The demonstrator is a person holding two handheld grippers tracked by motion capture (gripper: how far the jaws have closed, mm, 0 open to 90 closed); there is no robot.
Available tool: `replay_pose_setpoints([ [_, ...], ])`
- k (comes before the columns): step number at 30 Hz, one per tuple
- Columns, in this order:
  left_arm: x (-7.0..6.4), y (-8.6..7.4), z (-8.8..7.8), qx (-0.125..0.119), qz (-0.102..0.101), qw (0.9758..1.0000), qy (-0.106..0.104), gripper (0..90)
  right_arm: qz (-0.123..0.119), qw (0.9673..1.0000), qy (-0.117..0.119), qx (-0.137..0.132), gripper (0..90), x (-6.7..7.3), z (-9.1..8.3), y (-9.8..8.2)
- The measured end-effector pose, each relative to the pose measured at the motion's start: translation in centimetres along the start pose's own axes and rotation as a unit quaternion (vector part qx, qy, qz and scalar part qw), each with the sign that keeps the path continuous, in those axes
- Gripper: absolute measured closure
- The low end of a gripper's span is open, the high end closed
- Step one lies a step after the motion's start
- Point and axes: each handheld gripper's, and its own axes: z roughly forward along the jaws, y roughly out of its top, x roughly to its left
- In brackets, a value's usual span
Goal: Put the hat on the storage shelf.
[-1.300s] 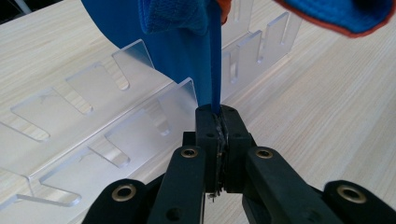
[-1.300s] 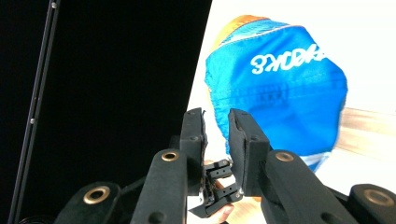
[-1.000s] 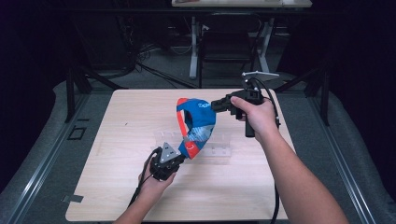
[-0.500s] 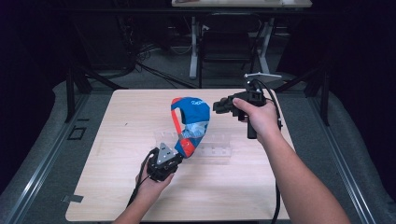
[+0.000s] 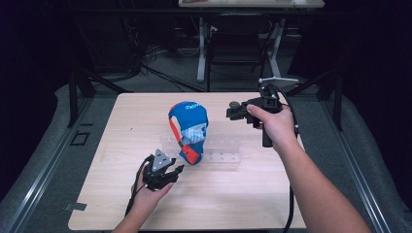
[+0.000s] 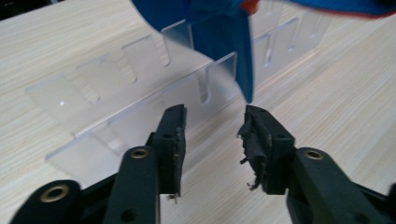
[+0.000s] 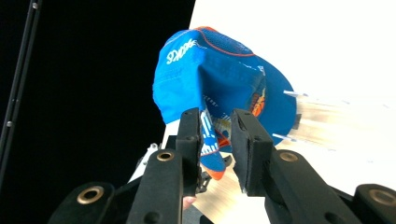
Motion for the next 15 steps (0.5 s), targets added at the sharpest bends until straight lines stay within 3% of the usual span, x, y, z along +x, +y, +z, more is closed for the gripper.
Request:
replay_pose_setpoints([
  [6, 0.7, -0.8, -0.4, -0.002, -0.011, 0.9999, 0.007, 50.0, -0.004, 0.9999, -0.012, -0.007, 72.0, -0.4, -0.5, -0.4],
  [15, 2.1, -2.1, -1.8, 0.009, -0.025, 0.9996, 0.014, 46.3, -0.005, 0.9995, -0.026, -0.015, 66.6, -1.9, -1.9, -1.7],
])
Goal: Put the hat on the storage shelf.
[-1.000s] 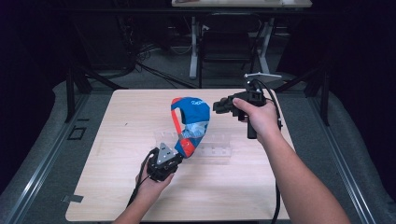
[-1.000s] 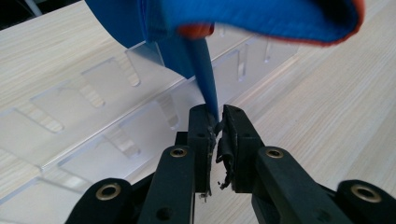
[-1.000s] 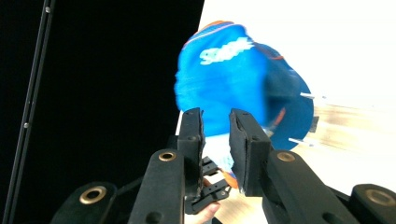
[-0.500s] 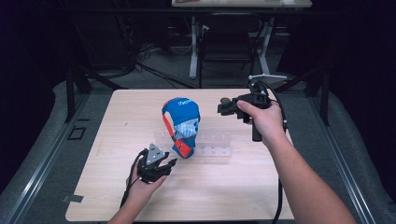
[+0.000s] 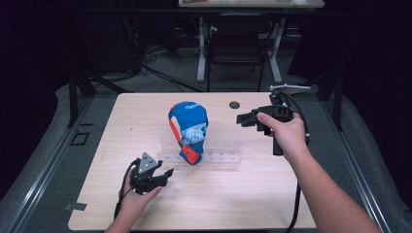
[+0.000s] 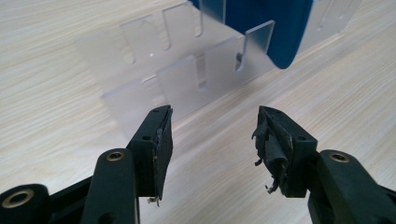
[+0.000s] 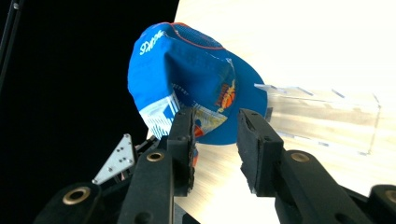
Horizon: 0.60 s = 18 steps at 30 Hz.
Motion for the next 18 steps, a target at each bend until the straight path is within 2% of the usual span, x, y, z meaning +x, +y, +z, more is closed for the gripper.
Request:
replay_pose_setpoints([
  [8, 1.1, -1.1, -1.4, 0.005, -0.025, 0.9996, 0.011, 47.0, 0.002, 1.0000, -0.007, -0.005, 65.4, -1.1, -0.9, -1.0],
  [9, 1.3, -1.4, -1.9, 0.004, -0.026, 0.9996, 0.006, 47.0, 0.004, 0.9999, -0.010, -0.005, 65.4, -1.4, -1.1, -1.3],
  [15, 1.6, -2.1, -2.9, 0.006, -0.022, 0.9997, 0.008, 47.0, 0.004, 0.9999, -0.015, -0.001, 65.1, -2.2, -1.2, -2.3],
  [17, 1.9, -2.5, -3.1, 0.005, -0.027, 0.9996, 0.008, 47.0, 0.007, 0.9999, -0.015, 0.001, 65.0, -2.7, -1.2, -2.8],
  [18, 2.2, -2.9, -3.2, 0.005, -0.036, 0.9993, 0.009, 46.9, 0.011, 0.9999, -0.013, 0.001, 65.0, -3.1, -1.1, -3.2],
])
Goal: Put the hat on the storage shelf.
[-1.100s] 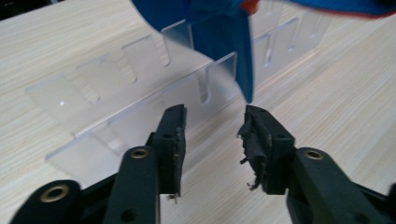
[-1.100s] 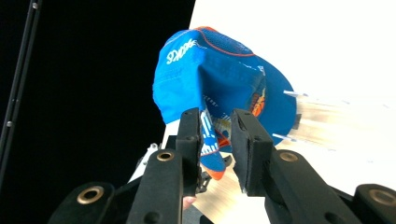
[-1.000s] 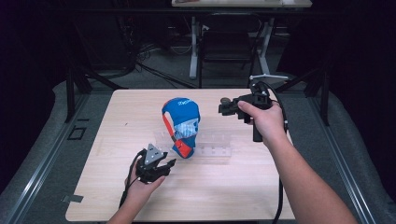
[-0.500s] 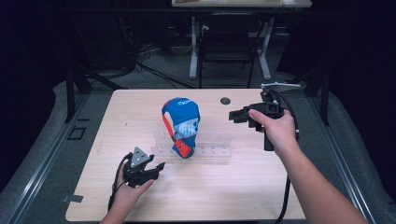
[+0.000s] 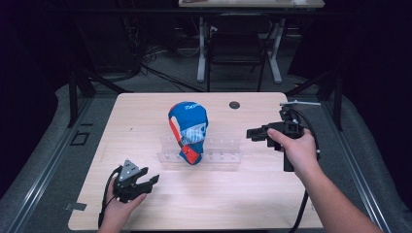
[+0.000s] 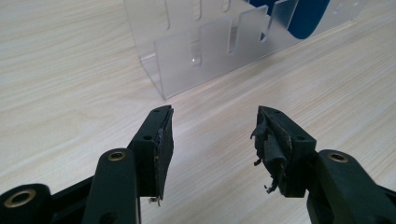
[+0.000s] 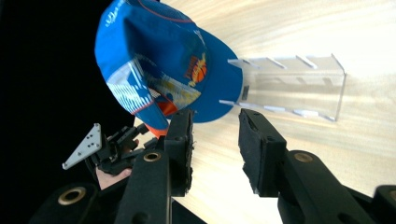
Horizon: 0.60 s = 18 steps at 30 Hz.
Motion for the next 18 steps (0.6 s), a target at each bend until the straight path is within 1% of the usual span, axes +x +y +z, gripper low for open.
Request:
replay_pose_setpoints([
  [1, 0.0, 0.0, 0.0, 0.000, 0.000, 1.0000, 0.000, 46.8, 0.001, 1.0000, -0.002, 0.002, 65.0, -0.2, 0.0, -0.2],
  [3, 0.3, -0.4, -0.1, -0.001, -0.007, 1.0000, 0.006, 46.8, 0.000, 1.0000, -0.001, -0.002, 64.9, -0.5, 0.1, -0.4],
  [4, 0.4, -0.5, -0.2, -0.004, -0.010, 0.9999, 0.010, 46.7, 0.002, 1.0000, 0.000, 0.000, 64.8, -0.7, 0.1, -0.6],
  [5, 0.6, -0.7, -0.1, -0.008, -0.015, 0.9998, 0.010, 46.6, 0.004, 1.0000, 0.001, -0.004, 64.4, -1.1, 0.1, -0.9],
  [6, 0.7, -0.8, -0.1, -0.010, -0.021, 0.9997, 0.011, 46.6, 0.004, 1.0000, 0.001, -0.004, 64.4, -1.1, 0.1, -0.9],
  [7, 0.8, -0.9, -0.1, -0.007, -0.022, 0.9997, 0.011, 46.6, 0.006, 1.0000, 0.001, -0.002, 64.3, -1.2, 0.1, -1.1],
  [8, 0.9, -0.9, 0.0, -0.006, -0.023, 0.9997, 0.010, 46.6, 0.001, 1.0000, -0.002, -0.002, 63.7, -1.5, 0.2, -1.4],
  [9, 0.9, -1.1, 0.1, -0.007, -0.023, 0.9997, 0.011, 46.6, 0.001, 1.0000, -0.002, -0.002, 63.7, -1.5, 0.2, -1.4],
  [11, 1.0, -1.2, 0.1, 0.001, -0.025, 0.9996, 0.010, 46.6, -0.001, 1.0000, -0.005, -0.003, 62.8, -1.8, 0.3, -1.8],
  [12, 1.0, -1.4, 0.3, -0.003, -0.026, 0.9996, 0.010, 46.5, -0.004, 1.0000, -0.008, -0.003, 61.8, -2.0, 0.4, -2.0],
  [13, 1.1, -1.4, 0.3, -0.001, -0.026, 0.9996, 0.009, 46.3, -0.006, 0.9999, -0.012, -0.006, 61.1, -2.1, 0.5, -2.2],
  [15, 1.2, -1.6, 0.4, 0.000, -0.029, 0.9996, 0.003, 44.8, -0.013, 0.9998, -0.012, -0.008, 58.2, -2.7, 0.7, -2.8],
  [16, 1.2, -1.6, 0.4, 0.001, -0.029, 0.9996, 0.002, 44.7, -0.013, 0.9998, -0.012, -0.012, 57.2, -2.8, 0.9, -3.1],
  [18, 1.2, -1.6, 0.4, 0.002, -0.029, 0.9996, 0.002, 44.6, -0.017, 0.9997, -0.015, -0.010, 56.3, -3.0, 1.0, -3.3],
])
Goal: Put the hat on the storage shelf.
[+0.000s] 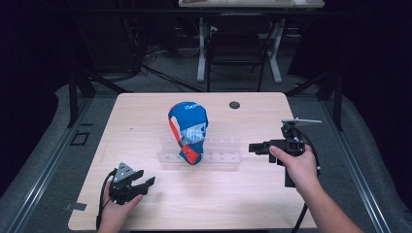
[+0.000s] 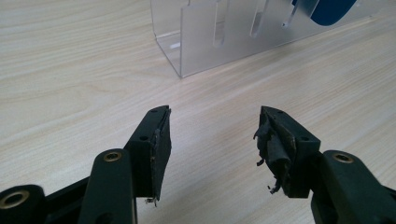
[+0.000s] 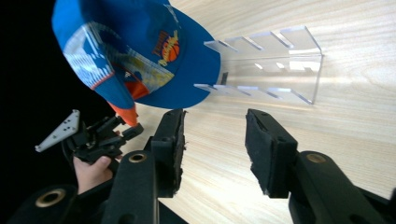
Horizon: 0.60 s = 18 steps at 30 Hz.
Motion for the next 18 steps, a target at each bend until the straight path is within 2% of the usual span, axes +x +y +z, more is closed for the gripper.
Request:
replay_pose_setpoints([
  [3, 0.1, -0.1, 0.1, 0.001, -0.002, 1.0000, 0.000, 44.5, -0.011, 0.9999, -0.007, -0.007, 52.9, -0.5, 0.6, -0.9],
  [12, 0.1, -0.1, 0.1, 0.005, -0.001, 1.0000, 0.001, 44.5, -0.034, 0.9992, -0.023, -0.004, 52.3, -1.1, 1.4, -2.4],
  [18, 0.2, -0.2, 0.2, 0.004, -0.001, 1.0000, 0.000, 44.5, -0.035, 0.9991, -0.025, 0.000, 52.4, -1.9, 2.3, -3.5],
])
